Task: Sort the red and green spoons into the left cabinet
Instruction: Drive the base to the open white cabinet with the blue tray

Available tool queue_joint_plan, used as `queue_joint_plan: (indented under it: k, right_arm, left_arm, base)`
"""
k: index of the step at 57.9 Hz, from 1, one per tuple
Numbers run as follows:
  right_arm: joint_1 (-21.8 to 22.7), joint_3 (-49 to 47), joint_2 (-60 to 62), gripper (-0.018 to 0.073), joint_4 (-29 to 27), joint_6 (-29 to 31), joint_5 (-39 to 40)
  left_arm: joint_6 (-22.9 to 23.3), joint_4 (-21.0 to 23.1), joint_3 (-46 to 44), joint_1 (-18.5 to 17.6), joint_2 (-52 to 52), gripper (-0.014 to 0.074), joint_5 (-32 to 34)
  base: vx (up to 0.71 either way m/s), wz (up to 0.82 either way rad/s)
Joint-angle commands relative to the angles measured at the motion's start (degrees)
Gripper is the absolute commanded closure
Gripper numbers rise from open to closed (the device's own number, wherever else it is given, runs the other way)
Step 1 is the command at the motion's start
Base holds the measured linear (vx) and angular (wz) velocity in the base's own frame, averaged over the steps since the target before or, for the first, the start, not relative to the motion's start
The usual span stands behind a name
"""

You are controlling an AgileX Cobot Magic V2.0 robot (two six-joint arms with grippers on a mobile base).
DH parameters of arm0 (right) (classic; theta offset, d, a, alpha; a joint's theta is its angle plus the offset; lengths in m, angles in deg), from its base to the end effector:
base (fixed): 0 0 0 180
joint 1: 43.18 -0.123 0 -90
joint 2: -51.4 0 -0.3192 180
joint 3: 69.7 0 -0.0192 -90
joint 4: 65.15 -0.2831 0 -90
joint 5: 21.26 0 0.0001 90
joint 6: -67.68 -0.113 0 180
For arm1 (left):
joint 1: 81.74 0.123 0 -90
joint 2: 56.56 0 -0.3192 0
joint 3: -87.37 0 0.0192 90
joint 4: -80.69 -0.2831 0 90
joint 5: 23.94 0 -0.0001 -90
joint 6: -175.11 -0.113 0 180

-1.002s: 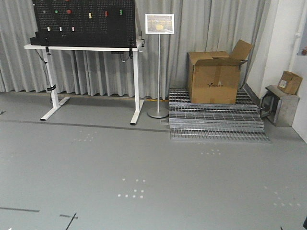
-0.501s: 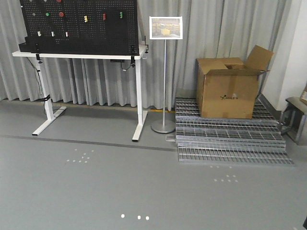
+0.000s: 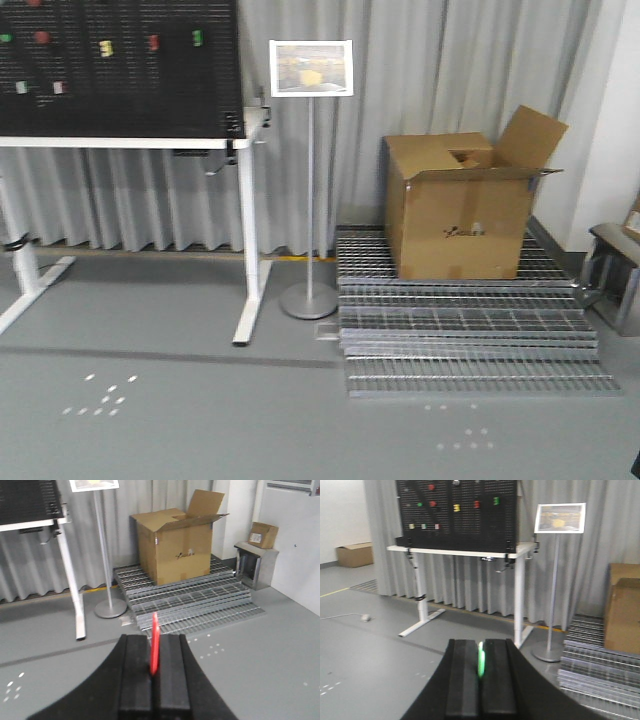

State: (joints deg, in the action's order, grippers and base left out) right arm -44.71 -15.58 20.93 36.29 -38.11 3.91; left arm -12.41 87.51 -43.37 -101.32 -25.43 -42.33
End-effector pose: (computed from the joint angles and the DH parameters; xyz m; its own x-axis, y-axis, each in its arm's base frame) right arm 0.1064 0.0499 0.3308 -0.0230 0.0499 -0.9985 -0.4404 0.8961 0.0550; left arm 0.1063 -0.0423 0.3371 -0.1351 0.0674 -0.9885 0.3723 0.9280 0.0124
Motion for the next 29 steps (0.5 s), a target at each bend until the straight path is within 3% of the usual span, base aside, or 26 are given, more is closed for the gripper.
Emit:
queue_joint_plan:
  k: [1, 29]
  right_arm:
    - [0.2, -1.7, -0.4, 0.0564, 0.7, 0.2, -1.7]
    - [0.2, -1.7, -0.4, 0.0564, 0.7, 0.2, -1.7]
  left_arm:
    - [0.3, 0.3, -1.5, -0.4, 0.3, 0.0596, 4.6]
    - [0.3, 0.3, -1.5, -0.4, 0.3, 0.0596, 4.5]
  base:
    - [0.65, -0.36]
    - [0.63, -0.45]
